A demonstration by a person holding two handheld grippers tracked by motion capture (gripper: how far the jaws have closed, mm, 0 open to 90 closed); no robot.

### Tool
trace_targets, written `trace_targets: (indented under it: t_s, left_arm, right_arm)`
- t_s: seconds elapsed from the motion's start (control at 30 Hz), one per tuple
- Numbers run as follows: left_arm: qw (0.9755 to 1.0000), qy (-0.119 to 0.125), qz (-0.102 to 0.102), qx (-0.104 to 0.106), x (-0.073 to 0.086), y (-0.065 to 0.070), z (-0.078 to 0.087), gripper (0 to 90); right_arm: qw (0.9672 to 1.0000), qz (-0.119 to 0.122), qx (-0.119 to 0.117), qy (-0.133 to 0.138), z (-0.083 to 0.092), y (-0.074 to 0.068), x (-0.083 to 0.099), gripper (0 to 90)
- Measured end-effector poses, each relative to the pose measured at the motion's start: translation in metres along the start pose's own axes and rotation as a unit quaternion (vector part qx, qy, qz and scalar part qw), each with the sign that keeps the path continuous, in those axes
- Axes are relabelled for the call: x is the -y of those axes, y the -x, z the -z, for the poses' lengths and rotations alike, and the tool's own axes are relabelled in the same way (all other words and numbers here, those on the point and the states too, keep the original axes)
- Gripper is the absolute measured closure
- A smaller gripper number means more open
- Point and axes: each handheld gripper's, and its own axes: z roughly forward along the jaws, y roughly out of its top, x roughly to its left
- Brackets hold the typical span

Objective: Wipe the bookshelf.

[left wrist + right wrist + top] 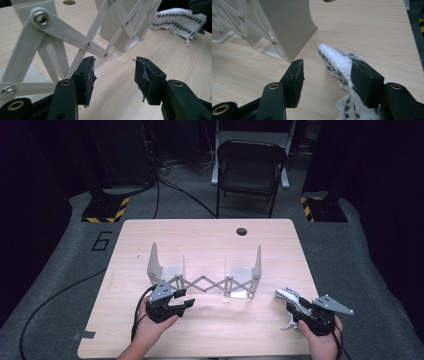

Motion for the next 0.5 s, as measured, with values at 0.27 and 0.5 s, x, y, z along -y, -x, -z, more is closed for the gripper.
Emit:
trace_targets:
  t_s: [0.27, 0.5]
  left_arm:
    - [0.9998, 0.017, 0.013, -0.008, -0.010, -0.002, 0.014, 49.5]
    - [0.9996, 0.020, 0.008, -0.016, -0.023, -0.004, 0.027, 49.6]
  right_arm:
    - [0.9988, 0.004, -0.039, 0.029, 0.002, -0.013, -0.018, 40.7]
    - [0.9948, 0.045, -0.082, 0.039, 0.002, -0.032, -0.041, 39.7]
